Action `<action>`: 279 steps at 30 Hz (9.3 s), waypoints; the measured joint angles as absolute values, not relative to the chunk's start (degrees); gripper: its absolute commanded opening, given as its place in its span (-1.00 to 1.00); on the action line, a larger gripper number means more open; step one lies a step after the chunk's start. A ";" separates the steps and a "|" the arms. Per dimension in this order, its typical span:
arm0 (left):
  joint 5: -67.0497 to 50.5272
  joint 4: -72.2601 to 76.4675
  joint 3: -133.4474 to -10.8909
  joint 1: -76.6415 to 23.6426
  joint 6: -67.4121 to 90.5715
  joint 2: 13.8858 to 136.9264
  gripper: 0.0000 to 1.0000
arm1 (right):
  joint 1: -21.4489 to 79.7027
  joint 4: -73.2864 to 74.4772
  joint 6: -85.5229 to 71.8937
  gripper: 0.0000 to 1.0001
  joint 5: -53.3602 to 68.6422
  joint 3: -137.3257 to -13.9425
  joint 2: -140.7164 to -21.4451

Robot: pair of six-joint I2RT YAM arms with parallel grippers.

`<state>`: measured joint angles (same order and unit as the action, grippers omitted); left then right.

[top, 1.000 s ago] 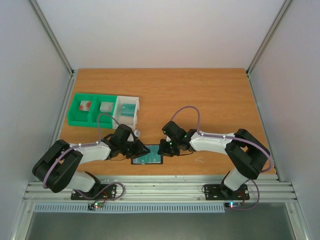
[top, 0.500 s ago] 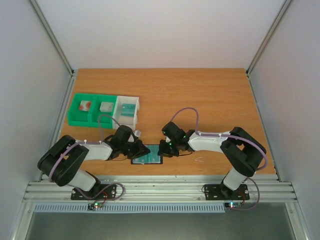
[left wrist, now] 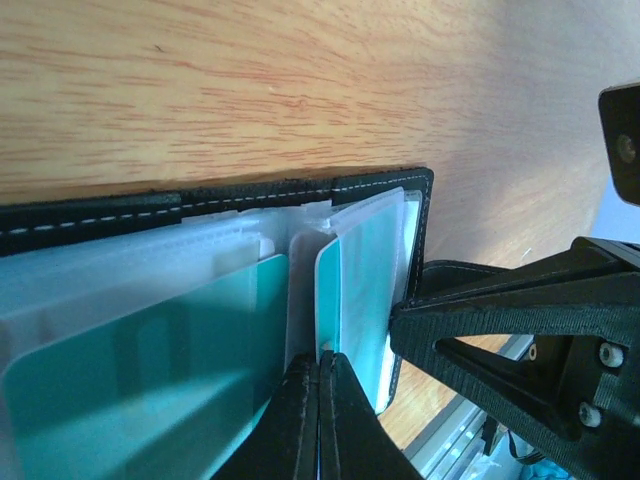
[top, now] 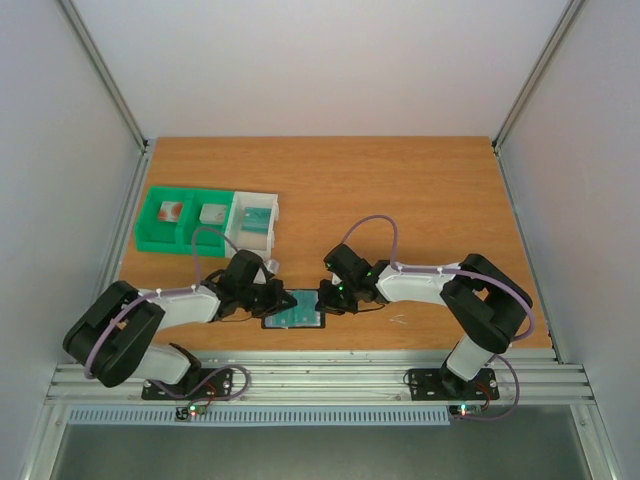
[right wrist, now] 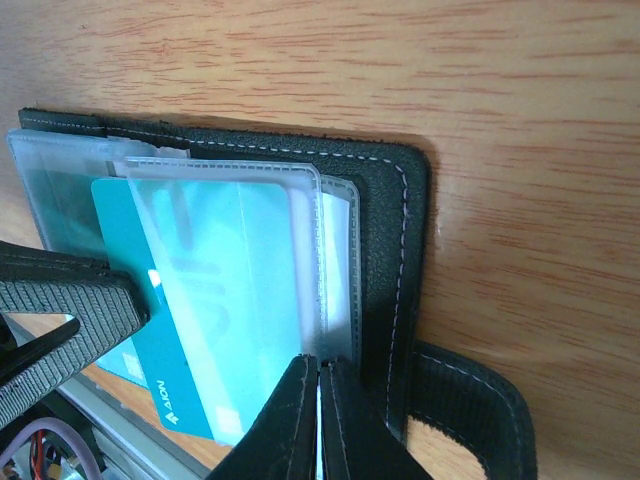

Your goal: Take the credit cards out of the card holder

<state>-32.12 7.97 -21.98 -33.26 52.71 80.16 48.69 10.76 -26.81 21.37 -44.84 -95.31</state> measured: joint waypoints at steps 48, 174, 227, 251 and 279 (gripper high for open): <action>-54.15 -22.61 -38.20 -35.05 33.15 60.16 -0.99 | 46.41 47.42 13.74 -0.28 34.54 -66.92 -74.48; -41.45 -23.38 -50.00 3.29 36.36 63.55 -0.99 | 38.57 14.85 -28.38 0.97 25.32 -43.79 -57.36; -33.87 -30.76 -78.78 -2.52 25.45 107.57 -0.76 | 38.57 20.03 -24.69 0.97 23.44 -47.31 -62.04; -28.45 -34.20 -82.54 -2.72 24.86 109.86 -0.22 | 38.57 21.61 -24.36 0.97 22.26 -47.64 -62.04; -28.10 -47.64 -77.87 -3.40 21.76 93.84 0.29 | 38.57 28.82 -23.94 0.81 20.91 -51.40 -65.95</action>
